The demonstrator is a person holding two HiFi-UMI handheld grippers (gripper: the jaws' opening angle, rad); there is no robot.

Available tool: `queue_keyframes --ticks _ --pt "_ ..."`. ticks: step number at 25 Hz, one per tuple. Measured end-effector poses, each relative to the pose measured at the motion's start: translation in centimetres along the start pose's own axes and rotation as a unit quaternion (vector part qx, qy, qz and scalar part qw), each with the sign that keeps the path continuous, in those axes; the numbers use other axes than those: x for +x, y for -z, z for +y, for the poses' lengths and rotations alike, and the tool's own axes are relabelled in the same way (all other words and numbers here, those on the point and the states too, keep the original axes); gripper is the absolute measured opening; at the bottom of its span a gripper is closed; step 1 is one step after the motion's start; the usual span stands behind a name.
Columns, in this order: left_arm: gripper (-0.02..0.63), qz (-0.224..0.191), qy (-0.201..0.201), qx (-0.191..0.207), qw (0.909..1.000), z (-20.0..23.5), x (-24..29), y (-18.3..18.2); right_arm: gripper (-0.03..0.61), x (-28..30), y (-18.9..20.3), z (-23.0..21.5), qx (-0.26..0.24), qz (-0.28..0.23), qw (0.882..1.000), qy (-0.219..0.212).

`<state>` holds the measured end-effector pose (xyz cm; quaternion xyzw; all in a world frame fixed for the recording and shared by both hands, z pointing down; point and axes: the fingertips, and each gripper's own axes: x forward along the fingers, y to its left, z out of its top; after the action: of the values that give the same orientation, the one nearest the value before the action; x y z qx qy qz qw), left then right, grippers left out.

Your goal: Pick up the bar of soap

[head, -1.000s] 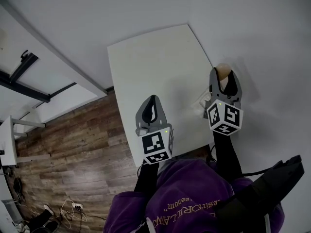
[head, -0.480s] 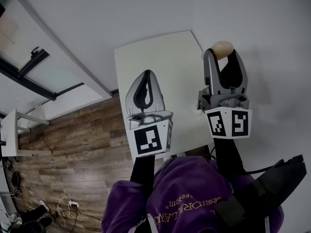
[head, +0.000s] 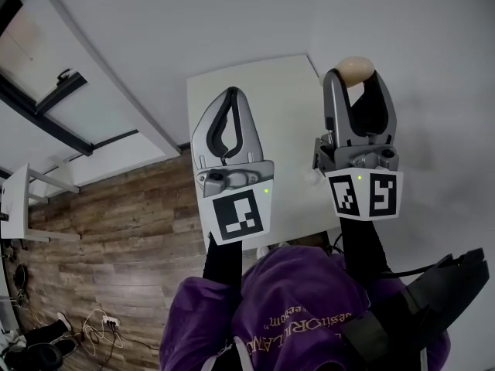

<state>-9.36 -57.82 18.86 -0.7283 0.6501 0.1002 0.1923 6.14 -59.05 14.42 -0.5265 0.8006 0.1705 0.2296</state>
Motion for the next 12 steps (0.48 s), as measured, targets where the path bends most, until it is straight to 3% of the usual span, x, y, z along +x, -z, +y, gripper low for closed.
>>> queue_keyframes --ticks 12 --pt "0.004 -0.018 0.010 0.012 0.9997 -0.64 0.36 -1.09 0.258 0.05 -1.05 0.04 -0.009 -0.012 1.000 -0.001"
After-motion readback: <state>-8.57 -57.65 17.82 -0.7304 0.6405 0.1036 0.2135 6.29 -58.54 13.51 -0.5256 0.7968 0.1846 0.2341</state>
